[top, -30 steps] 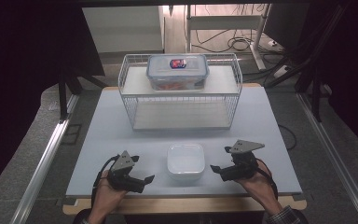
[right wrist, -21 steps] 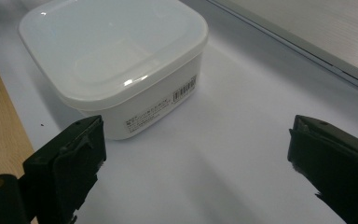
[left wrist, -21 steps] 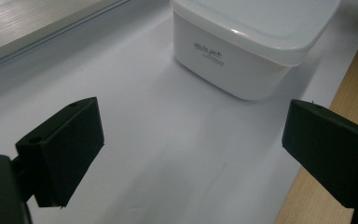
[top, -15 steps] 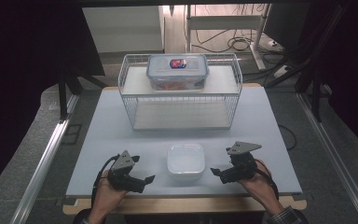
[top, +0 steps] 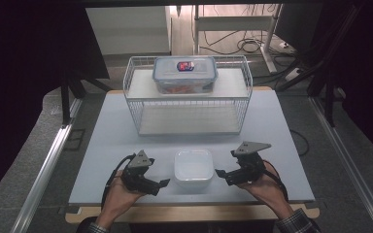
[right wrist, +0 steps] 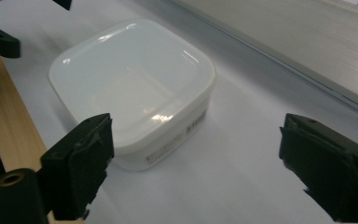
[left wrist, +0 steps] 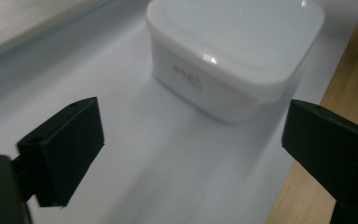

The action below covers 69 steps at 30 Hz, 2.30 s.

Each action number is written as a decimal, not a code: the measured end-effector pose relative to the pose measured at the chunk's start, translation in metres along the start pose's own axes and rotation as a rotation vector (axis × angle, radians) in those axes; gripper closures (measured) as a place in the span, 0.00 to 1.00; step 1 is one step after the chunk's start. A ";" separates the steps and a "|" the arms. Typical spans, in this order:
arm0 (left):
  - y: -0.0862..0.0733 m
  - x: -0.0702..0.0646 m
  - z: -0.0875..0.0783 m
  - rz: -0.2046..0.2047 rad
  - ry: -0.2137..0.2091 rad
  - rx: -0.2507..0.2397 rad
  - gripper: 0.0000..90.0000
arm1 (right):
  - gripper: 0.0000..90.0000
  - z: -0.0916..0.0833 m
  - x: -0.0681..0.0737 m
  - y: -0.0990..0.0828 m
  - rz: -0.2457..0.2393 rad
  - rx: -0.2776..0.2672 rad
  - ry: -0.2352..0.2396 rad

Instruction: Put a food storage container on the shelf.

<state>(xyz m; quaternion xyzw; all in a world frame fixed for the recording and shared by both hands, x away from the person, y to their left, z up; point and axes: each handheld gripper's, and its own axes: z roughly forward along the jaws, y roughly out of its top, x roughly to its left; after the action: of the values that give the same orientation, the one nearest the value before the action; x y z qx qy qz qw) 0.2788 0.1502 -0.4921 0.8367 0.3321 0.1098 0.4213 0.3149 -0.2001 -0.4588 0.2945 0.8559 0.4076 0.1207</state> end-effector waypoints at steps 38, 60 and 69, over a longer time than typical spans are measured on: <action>0.015 0.006 0.027 -0.264 -0.193 0.003 0.68 | 0.71 0.028 -0.003 0.004 0.317 0.115 0.178; 0.021 0.008 0.014 -0.286 -0.107 -0.096 0.89 | 0.87 0.022 -0.002 0.011 0.265 -0.010 0.096; 0.040 0.009 0.002 -0.240 -0.064 -0.119 0.89 | 0.87 0.012 -0.003 0.028 0.218 -0.065 0.081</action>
<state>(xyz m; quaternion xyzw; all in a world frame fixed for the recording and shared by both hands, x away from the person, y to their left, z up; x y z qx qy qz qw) 0.3052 0.1381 -0.4626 0.7676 0.4090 0.0513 0.4907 0.3338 -0.1801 -0.4448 0.3650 0.8095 0.4571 0.0505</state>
